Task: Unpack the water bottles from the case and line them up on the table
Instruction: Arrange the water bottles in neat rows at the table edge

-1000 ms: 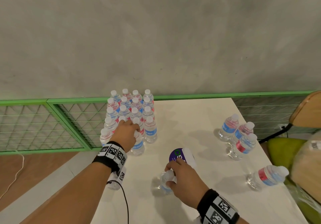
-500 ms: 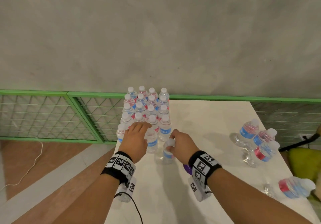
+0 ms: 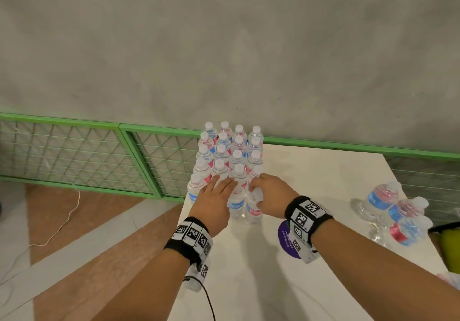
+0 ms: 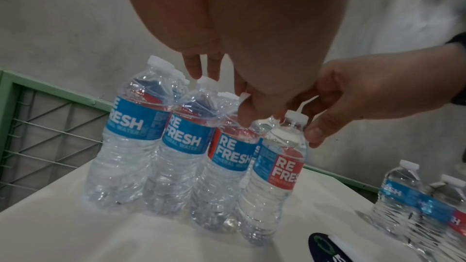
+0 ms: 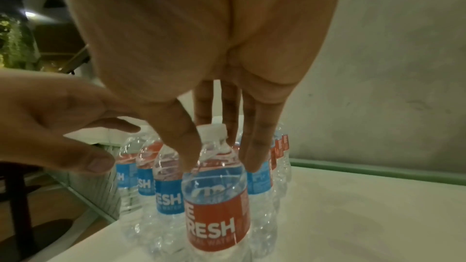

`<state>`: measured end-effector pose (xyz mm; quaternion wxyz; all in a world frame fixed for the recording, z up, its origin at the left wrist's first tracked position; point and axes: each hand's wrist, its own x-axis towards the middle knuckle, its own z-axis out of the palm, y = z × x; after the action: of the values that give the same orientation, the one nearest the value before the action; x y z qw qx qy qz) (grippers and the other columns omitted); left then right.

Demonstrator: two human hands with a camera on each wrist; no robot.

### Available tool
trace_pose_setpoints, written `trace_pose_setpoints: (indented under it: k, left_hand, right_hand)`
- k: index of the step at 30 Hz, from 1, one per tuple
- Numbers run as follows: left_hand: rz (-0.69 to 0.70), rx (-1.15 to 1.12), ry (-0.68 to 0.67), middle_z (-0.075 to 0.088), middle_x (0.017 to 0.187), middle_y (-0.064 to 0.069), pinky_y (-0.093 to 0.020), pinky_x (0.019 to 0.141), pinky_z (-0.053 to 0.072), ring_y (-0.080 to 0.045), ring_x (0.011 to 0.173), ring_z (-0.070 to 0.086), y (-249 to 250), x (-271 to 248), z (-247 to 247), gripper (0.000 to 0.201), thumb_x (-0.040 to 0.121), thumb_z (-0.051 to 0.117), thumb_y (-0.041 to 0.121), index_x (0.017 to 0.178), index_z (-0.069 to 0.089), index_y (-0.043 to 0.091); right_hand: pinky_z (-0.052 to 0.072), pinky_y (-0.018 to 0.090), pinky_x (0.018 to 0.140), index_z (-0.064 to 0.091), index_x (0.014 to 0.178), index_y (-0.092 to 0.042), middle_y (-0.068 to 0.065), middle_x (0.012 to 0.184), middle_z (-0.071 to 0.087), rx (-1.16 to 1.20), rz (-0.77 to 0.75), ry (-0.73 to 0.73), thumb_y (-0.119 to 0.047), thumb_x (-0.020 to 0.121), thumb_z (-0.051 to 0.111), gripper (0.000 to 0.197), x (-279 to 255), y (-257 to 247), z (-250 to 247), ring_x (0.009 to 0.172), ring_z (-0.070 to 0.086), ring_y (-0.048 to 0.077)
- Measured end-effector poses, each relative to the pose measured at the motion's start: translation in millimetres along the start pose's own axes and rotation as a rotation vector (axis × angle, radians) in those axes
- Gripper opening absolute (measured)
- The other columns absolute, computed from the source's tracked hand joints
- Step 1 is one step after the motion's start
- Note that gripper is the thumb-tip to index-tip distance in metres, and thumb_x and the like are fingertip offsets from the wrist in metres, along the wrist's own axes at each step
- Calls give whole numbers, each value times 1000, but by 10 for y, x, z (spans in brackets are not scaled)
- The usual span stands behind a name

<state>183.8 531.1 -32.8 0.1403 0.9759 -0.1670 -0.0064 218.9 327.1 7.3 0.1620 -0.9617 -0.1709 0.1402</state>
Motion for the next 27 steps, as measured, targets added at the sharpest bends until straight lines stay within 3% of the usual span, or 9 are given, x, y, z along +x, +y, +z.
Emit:
trace_pose_setpoints:
  k: [3, 13, 19, 21, 24, 27]
  left_hand:
    - [-6, -12, -8, 20, 158, 9, -40, 121, 18, -25, 149, 7, 1, -8, 4, 78, 85, 59, 16, 152, 20, 27]
    - [-2, 1, -23, 19, 159, 8, -38, 122, 13, -26, 149, 6, 8, -15, -9, 78, 86, 59, 17, 153, 20, 25]
    - [-21, -17, -25, 23, 158, 8, -37, 122, 13, -24, 149, 9, 91, 14, -44, 75, 85, 58, 16, 152, 24, 26]
    - [-14, -51, 12, 28, 155, 7, -38, 121, 18, -23, 148, 14, 195, 42, -67, 72, 85, 58, 15, 149, 30, 27]
    - [71, -156, 139, 41, 147, 7, -39, 117, 29, -20, 141, 29, 507, 99, -65, 61, 83, 60, 10, 140, 44, 26]
    - [291, -263, 221, 52, 132, 10, -31, 108, 38, -13, 126, 45, 1024, 196, 1, 47, 83, 59, 3, 124, 59, 26]
  right_hand:
    - [47, 30, 82, 63, 112, -21, 4, 108, 56, 11, 34, 63, -17, 79, 69, 33, 46, 6, 42, 99, 58, 25]
    - [48, 31, 85, 62, 117, -21, 5, 107, 54, 59, 83, 169, -23, 82, 71, 37, 108, -20, 122, 99, 59, 25]
    - [51, 33, 88, 50, 128, -28, 2, 111, 53, 194, 105, 159, -24, 78, 74, 56, -124, 77, 62, 101, 59, 22]
    - [50, 30, 87, 51, 126, -28, 0, 111, 52, 248, 134, 190, -28, 79, 73, 52, -328, 186, 23, 99, 59, 18]
    - [48, 26, 84, 59, 115, -27, -5, 106, 53, 316, 173, 223, -32, 84, 69, 33, -793, 459, -28, 93, 56, 12]
    - [47, 23, 82, 63, 104, -31, -12, 95, 54, 326, 249, 305, -34, 84, 68, 21, -1375, 881, -106, 89, 54, 8]
